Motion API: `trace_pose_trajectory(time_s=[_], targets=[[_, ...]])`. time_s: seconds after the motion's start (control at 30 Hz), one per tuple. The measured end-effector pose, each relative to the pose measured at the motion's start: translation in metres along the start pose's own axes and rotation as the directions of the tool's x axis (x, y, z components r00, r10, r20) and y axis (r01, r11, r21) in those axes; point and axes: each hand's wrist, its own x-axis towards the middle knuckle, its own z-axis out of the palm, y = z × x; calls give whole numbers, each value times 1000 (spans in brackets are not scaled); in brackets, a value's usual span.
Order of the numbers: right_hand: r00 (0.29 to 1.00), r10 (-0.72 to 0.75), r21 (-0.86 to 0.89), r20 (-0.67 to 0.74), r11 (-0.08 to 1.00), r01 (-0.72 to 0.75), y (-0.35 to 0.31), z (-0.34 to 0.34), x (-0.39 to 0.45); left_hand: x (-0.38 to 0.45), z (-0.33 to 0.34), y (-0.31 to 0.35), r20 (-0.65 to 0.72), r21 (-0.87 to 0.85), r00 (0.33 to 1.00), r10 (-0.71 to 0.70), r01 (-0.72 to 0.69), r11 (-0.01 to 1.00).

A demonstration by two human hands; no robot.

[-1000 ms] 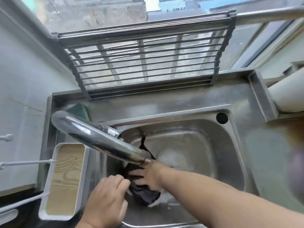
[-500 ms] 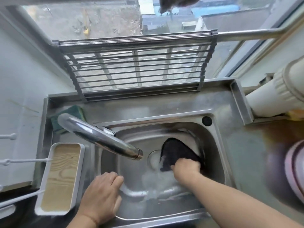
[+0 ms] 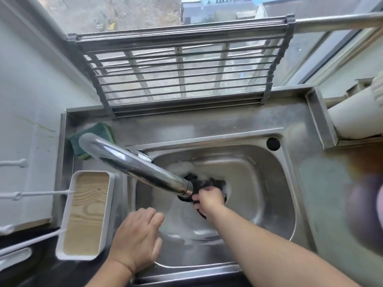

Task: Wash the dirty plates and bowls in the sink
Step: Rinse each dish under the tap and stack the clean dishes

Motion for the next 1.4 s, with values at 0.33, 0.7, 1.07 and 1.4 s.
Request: trace_pose_trajectory(time_s=[0.33,0.7,1.07,1.4], targets=[[729,-92,-719,678,125,684,-59,22,-57,1,9,-5,-51,-29,998,26,-28,999],[836,-459,-951,300,-73,301,-38,-66,41,2,5,-3,-20,6,1000,14,-14,1000],[860,-55,-790,507,368,490,10,48,-35,3,4,-1,-26,24,1000,12,-12,1000],[924,-350,-987,153,-109,122,-30,-86,45,2,3,0,-13,23,1000,-2,3,1000]])
